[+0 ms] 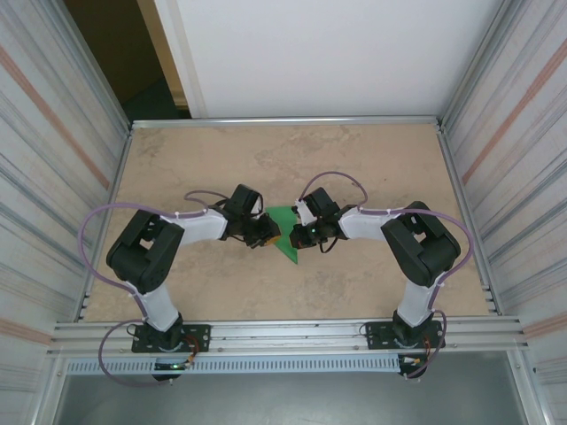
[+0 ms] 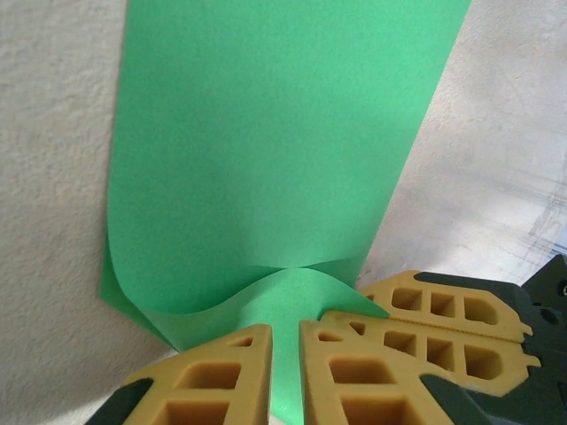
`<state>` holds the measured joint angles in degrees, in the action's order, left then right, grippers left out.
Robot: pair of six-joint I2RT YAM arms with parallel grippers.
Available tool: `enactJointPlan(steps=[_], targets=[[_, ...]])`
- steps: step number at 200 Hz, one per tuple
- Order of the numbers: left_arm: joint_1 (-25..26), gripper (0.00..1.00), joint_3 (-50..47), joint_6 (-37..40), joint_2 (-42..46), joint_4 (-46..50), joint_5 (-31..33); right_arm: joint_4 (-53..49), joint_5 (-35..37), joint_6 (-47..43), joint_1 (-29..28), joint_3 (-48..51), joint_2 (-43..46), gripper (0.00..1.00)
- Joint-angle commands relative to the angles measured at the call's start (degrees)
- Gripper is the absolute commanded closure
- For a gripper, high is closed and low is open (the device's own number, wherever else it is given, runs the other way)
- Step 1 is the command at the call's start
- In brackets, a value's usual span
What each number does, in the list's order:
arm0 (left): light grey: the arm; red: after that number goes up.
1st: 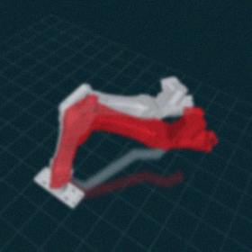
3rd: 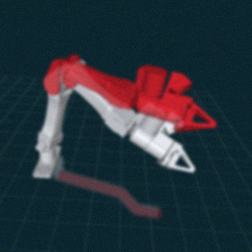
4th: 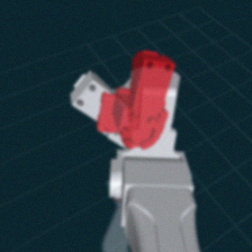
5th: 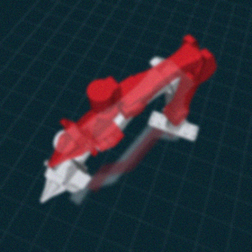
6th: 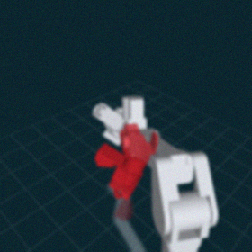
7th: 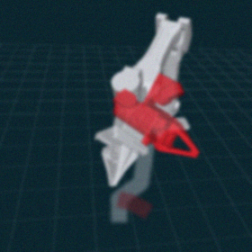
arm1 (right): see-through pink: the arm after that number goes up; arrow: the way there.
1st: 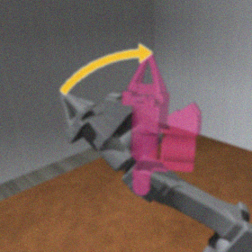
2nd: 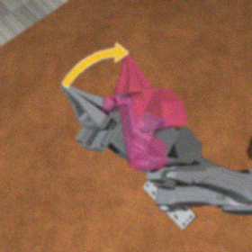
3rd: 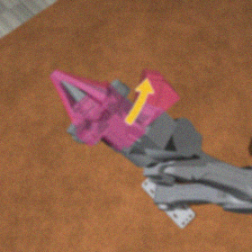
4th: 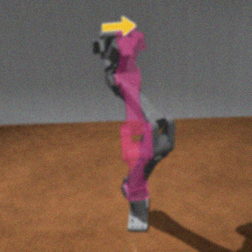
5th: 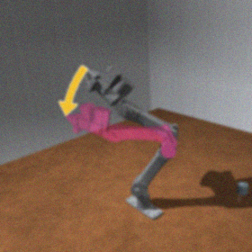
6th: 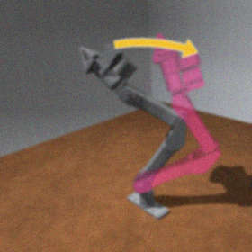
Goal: Fold a paper plane with a square sheet of paper (pick it up from the middle)
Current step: Third fold the triangle at the center of the table.
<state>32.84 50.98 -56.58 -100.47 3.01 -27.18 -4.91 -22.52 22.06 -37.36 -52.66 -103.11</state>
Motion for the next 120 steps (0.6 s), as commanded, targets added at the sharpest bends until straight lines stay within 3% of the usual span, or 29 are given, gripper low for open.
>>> enactJointPlan(steps=[1, 77, 120], targets=[[0.2, 0.83, 0.6, 1.6, -1.0, 1.0, -1.3, -2.3, 0.3, 0.6, 0.3, -1.0, -1.2, 0.98], [0.0, 0.83, 1.2, 1.4, -3.8, 5.1, 1.2, -3.0, 0.5, 0.9, 0.3, -1.6, -0.9, 0.95], [0.0, 0.83, 1.0, 1.2, -4.9, 7.6, 3.1, -6.6, 1.1, 5.9, 1.3, -3.8, 2.3, 0.69]])
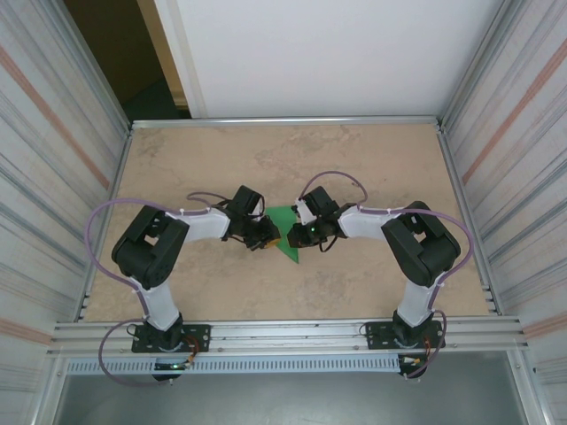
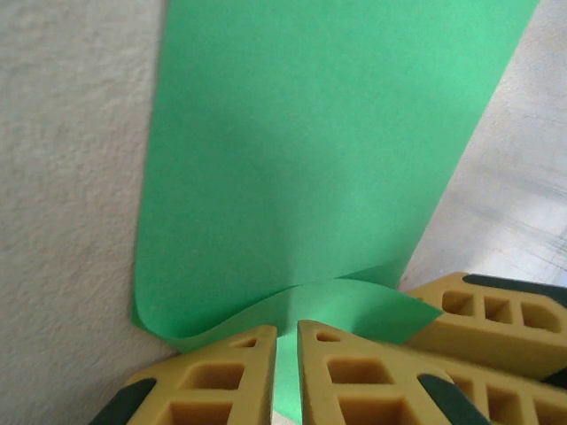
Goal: Fold a paper plane with a square sheet of paper (pick it up from the middle)
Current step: Third fold the triangle at the center of the table.
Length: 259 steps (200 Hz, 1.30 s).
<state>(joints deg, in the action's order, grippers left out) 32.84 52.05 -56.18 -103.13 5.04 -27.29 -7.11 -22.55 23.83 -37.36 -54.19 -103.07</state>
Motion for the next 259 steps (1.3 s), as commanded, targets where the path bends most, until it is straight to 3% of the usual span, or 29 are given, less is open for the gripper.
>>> enactJointPlan(steps=[1, 47, 85, 140, 259], targets=[[0.0, 0.84, -0.1, 0.8, -2.2, 5.6, 3.3, -4.4, 1.2, 4.3, 1.4, -2.3, 2.4, 0.68], [0.0, 0.84, 0.1, 0.8, -3.6, 6.1, 3.5, -5.4, 1.7, 7.1, 2.9, 0.2, 9.2, 0.58], [0.1, 0.86, 0.1, 0.5, -4.0, 6.1, 3.8, -5.0, -2.3, 6.4, 2.1, 1.9, 11.1, 0.73], [0.0, 0.86, -0.1, 0.1, -4.3, 7.0, 4.3, -3.9, -5.2, 5.8, -3.7, 0.0, 5.7, 0.91], [0.0, 0.86, 0.2, 0.8, -5.4, 7.9, 3.9, -3.4, -3.8, 5.9, -4.6, -2.5, -0.7, 0.94]])
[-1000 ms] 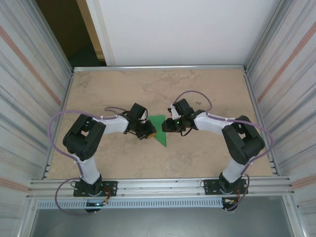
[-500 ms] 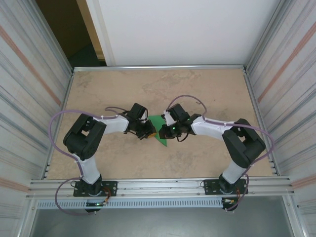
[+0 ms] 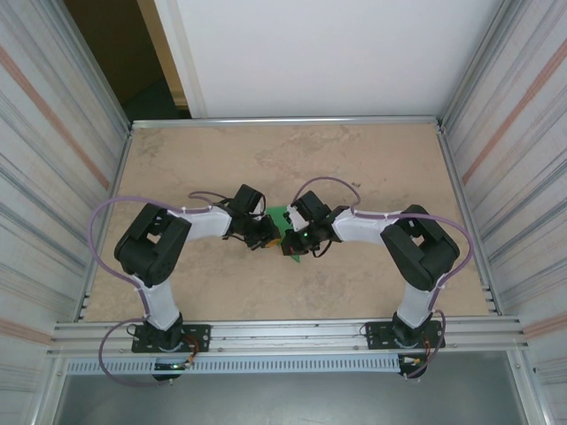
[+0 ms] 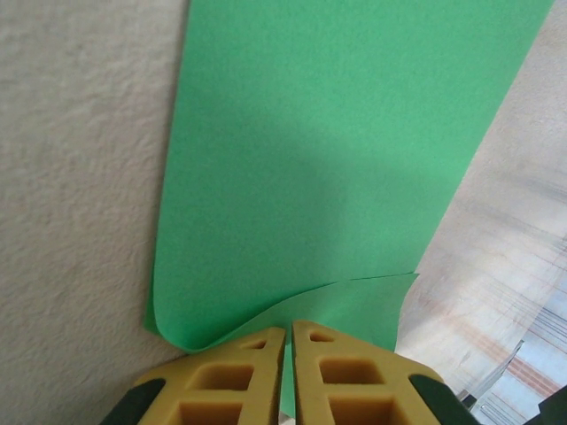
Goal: Fold a paper plane with a square sheet of paper (pick it up from the middle)
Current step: Third fold the triangle at the center of the table.
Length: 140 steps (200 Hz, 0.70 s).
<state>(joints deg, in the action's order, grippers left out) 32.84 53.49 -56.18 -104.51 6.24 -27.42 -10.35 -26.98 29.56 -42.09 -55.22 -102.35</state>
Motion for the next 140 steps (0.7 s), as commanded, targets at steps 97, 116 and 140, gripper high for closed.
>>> enactJointPlan(steps=[97, 116, 140], targets=[[-0.1, 0.86, -0.7, 1.4, -4.5, 7.3, 4.0, 0.7, -1.2, 0.0, 1.2, -1.4, -0.9, 0.94], [-0.1, 0.87, -0.7, 1.4, -4.5, 7.3, 4.0, 1.6, -1.7, 0.0, 1.4, -1.4, -0.3, 0.94], [-0.1, 0.87, -0.7, 1.5, -4.4, 7.4, 4.0, 1.8, -1.2, 0.0, 1.5, -1.6, -0.6, 0.94]])
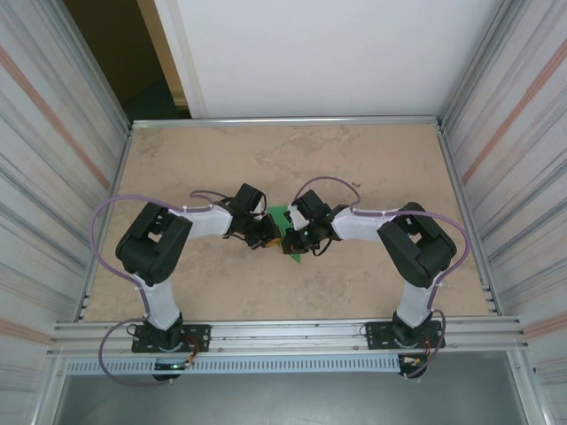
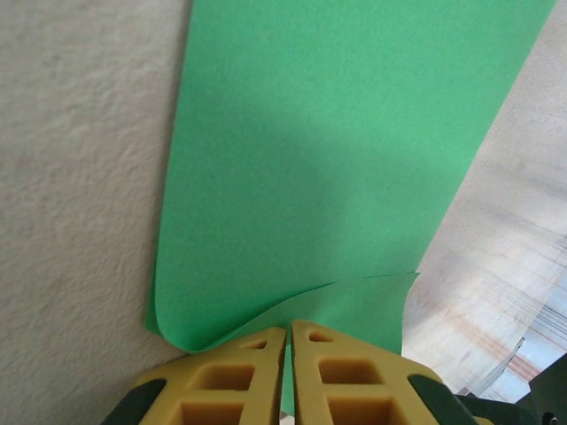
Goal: Fold a paper plane with a square sheet of paper (pick it up from the middle)
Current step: Third fold the triangle at the center of the table.
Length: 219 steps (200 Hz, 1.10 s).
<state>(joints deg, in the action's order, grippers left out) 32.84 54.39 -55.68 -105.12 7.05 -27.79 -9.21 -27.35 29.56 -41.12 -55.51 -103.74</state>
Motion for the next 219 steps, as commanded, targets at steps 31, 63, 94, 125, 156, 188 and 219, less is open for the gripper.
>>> enactJointPlan(steps=[31, 63, 94, 125, 156, 188, 219], targets=[[-0.1, 0.87, -1.7, 1.0, -3.7, 6.5, 4.4, 0.0, 0.5, 0.3, 0.8, -1.3, -0.2, 0.94], [0.0, 0.88, -1.9, 1.0, -3.7, 6.5, 4.4, -0.8, 1.0, 0.4, 0.9, -1.4, -1.1, 0.95], [-0.1, 0.87, -1.9, 0.9, -3.8, 6.5, 4.5, -1.9, 1.6, 0.1, 0.9, -1.5, -1.8, 0.95], [-0.1, 0.87, -1.9, 0.9, -4.1, 6.6, 4.6, -3.1, 2.8, -0.7, 0.9, -1.5, -1.9, 0.95], [-0.1, 0.87, -1.8, 1.0, -4.4, 6.8, 4.7, -4.3, 4.3, -1.3, 1.0, -1.8, -1.7, 0.95], [-0.2, 0.87, -1.8, 1.3, -4.6, 7.0, 4.7, -4.7, 4.3, -1.7, 1.1, -2.0, -1.9, 0.95], [-0.4, 0.87, -1.7, 1.5, -4.7, 7.2, 4.8, -5.4, 4.1, -2.5, 1.3, -1.5, -2.0, 0.95]])
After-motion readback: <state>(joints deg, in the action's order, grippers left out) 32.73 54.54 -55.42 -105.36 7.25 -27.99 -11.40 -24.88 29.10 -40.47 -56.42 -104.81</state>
